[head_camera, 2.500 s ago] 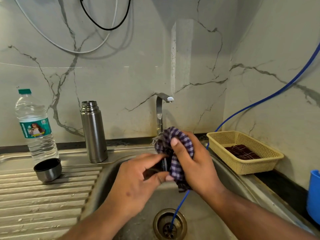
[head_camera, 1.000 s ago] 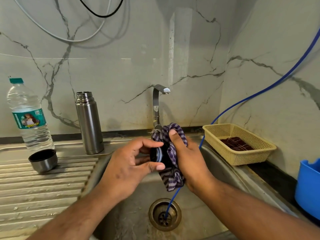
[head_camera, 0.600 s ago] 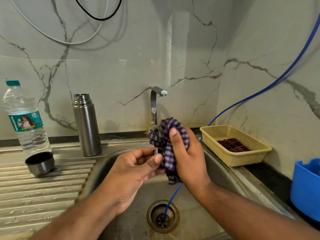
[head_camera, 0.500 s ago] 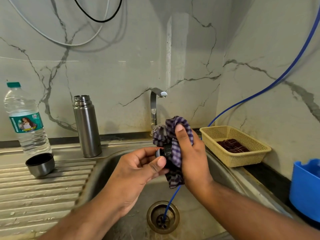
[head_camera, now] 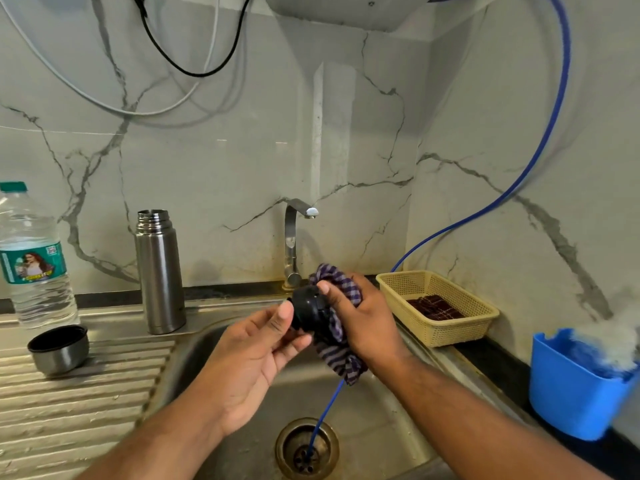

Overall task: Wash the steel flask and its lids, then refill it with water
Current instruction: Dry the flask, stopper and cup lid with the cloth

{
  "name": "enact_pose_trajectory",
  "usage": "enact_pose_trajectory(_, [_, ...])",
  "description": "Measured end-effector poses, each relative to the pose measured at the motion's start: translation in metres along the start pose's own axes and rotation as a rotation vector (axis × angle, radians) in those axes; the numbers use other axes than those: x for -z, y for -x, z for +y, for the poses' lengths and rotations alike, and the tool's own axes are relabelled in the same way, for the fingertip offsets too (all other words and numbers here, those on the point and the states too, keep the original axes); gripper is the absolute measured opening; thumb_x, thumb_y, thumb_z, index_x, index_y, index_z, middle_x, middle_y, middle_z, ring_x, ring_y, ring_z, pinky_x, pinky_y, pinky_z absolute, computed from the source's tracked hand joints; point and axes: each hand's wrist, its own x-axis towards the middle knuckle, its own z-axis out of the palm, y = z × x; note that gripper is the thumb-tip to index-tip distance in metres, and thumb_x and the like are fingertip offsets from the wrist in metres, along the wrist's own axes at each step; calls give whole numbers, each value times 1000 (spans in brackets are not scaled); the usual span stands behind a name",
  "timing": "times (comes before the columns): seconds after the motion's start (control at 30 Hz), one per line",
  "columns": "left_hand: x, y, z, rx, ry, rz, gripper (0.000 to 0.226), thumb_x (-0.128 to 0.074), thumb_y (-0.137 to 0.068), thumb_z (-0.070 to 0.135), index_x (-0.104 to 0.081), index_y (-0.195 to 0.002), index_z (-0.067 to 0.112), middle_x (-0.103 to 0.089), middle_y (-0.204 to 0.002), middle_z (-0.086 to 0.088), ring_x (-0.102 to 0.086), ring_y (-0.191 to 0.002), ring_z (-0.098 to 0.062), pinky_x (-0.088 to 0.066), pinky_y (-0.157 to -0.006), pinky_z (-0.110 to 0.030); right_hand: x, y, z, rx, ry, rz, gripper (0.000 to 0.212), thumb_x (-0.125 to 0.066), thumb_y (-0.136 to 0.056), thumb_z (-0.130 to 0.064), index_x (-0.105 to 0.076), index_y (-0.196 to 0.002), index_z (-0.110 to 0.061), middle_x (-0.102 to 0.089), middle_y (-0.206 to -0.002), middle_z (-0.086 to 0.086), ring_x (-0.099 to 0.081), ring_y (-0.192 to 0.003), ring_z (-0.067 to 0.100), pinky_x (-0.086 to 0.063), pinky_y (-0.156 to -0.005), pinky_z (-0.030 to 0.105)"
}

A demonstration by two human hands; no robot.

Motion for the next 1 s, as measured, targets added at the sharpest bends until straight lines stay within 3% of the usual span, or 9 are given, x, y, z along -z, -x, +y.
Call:
enact_pose_trajectory(0.17, [32,-10,7,-102,-359,178,41,-74,-78,30,-71,-116,14,-78,-108,-4,-71,-107,-22,-58,-85,-38,3,-4,1,-132,213,16,48,-74,-87,-54,-55,-124,-31,-70,-105,-12,-70,-86,-1,-56,-70,16])
enact_pose_trajectory(0.33, [48,-12,4,-127,-632,215,35,-76,-85,34,-70,-118,23,-74,-111,1,-67,-107,-16,-58,-87,-35,29,-33,-12,-250,198,106,45,-68,-94,-36,-44,-132,-27,-67,-111,-3,-72,-89,15,-63,-82,39])
enact_pose_trajectory(0.5, [49,-15,3,-32,-455,150,42,-73,-85,28,-66,-124,14,-76,-114,-9,-75,-102,-24,-64,-78,-42,81,-82,-29,-213,405,159,42,-65,-93,-27,-44,-129,-27,-61,-124,6,-69,-101,21,-59,-95,42])
enact_pose_trajectory(0.6, [45,-16,2,-26,-349,117,40,-70,-86,24,-64,-123,9,-77,-110,-13,-76,-97,-28,-65,-75,-44,110,-105,-22,-164,680,172,46,-69,-89,-13,-56,-132,-21,-53,-128,11,-70,-82,11,-57,-67,16])
enact_pose_trajectory(0.63, [44,-16,2,-33,-343,113,40,-70,-85,23,-65,-122,9,-77,-110,-13,-76,-97,-28,-65,-76,-43,118,-110,-15,-181,785,169,45,-70,-88,-11,-59,-131,-21,-50,-129,13,-69,-87,15,-57,-67,17])
enact_pose_trajectory(0.73, [45,-16,2,-54,-385,116,36,-72,-87,21,-66,-121,11,-74,-116,-13,-75,-100,-25,-65,-78,-40,136,-122,14,-349,1130,146,45,-72,-87,-18,-61,-130,-28,-45,-138,16,-52,-122,37,-49,-99,36])
enact_pose_trajectory(0.87, [53,-16,2,-71,-457,120,44,-79,-78,26,-70,-120,18,-68,-125,-11,-71,-110,-26,-64,-76,-43,150,-119,40,-548,1333,29,62,-85,-79,-38,-59,-134,-30,-48,-139,14,-46,-129,34,-37,-107,39])
enact_pose_trajectory(1.0, [53,-15,4,-95,-503,148,41,-80,-79,28,-71,-118,22,-68,-124,-6,-71,-108,-24,-64,-76,-42,152,-119,47,-555,1409,-31,75,-83,-72,-63,-57,-135,-32,-48,-139,12,-43,-131,33,-36,-109,42])
